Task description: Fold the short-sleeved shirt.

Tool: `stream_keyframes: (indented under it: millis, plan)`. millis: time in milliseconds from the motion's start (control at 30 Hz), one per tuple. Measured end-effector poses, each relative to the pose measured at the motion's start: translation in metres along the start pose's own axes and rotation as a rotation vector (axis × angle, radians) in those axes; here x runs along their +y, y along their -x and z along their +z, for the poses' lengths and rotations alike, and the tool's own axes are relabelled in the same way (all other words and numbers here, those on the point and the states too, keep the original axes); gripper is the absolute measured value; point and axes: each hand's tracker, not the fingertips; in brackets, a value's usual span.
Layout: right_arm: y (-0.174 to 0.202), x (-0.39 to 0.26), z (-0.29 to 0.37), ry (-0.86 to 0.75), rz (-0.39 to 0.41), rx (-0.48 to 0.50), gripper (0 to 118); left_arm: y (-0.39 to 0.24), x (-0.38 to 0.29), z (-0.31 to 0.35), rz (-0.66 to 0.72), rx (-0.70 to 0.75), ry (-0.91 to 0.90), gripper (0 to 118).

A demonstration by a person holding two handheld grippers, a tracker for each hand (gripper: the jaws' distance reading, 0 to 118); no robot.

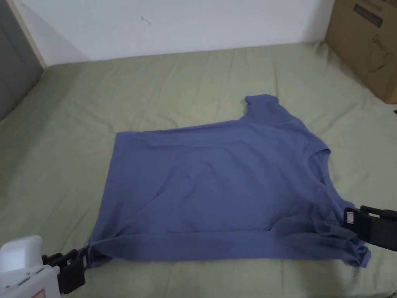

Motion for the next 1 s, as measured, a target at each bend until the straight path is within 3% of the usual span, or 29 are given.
stream_keyframes:
  millis: [67, 233, 333, 367, 467, 633, 667, 733, 800, 833, 933, 967, 1000]
  plan:
    - [0.013, -0.008, 0.006, -0.01, 0.014, 0.024, 6, -0.001, -0.006, 0.002, 0.006, 0.014, -0.003, 4]
    - [0.028, -0.038, -0.009, 0.027, 0.03, -0.022, 0, 0.009, -0.018, -0.009, 0.09, 0.053, 0.016, 0]
    - [0.022, -0.051, -0.02, 0.103, -0.072, 0.022, 0, 0.015, -0.012, -0.02, 0.097, 0.042, 0.027, 0]
    - [0.02, -0.054, -0.022, 0.114, -0.094, 0.032, 0, 0.016, -0.011, -0.024, 0.087, 0.058, 0.019, 6]
    - [0.019, -0.058, -0.027, 0.134, -0.08, 0.015, 0, 0.019, 0.001, -0.046, 0.077, 0.068, 0.032, 55]
    - [0.012, -0.062, -0.033, 0.17, -0.067, 0.0, 0, 0.019, 0.015, -0.093, 0.067, 0.071, 0.099, 56]
    - [0.011, -0.062, -0.033, 0.173, -0.07, 0.0, 0, 0.018, 0.015, -0.098, 0.068, 0.068, 0.102, 48]
    - [0.008, -0.063, -0.033, 0.176, -0.081, -0.003, 0, 0.017, 0.012, -0.098, 0.095, 0.027, 0.12, 1]
    - [0.005, -0.064, -0.032, 0.174, -0.094, -0.006, 0, 0.013, 0.008, -0.097, 0.107, 0.006, 0.133, 1]
    - [0.003, -0.063, -0.032, 0.17, -0.103, -0.004, 3, 0.011, 0.006, -0.095, 0.089, -0.023, 0.149, 1]
    - [-0.008, -0.06, -0.034, 0.162, -0.118, -0.017, 84, 0.001, 0.005, -0.082, 0.048, 0.017, 0.134, 1]
    - [-0.01, -0.058, -0.036, 0.163, -0.117, -0.02, 101, 0.0, 0.005, -0.08, 0.042, 0.022, 0.132, 1]
    - [-0.013, -0.055, -0.039, 0.164, -0.107, -0.03, 105, -0.001, 0.009, -0.073, 0.043, 0.027, 0.126, 1]
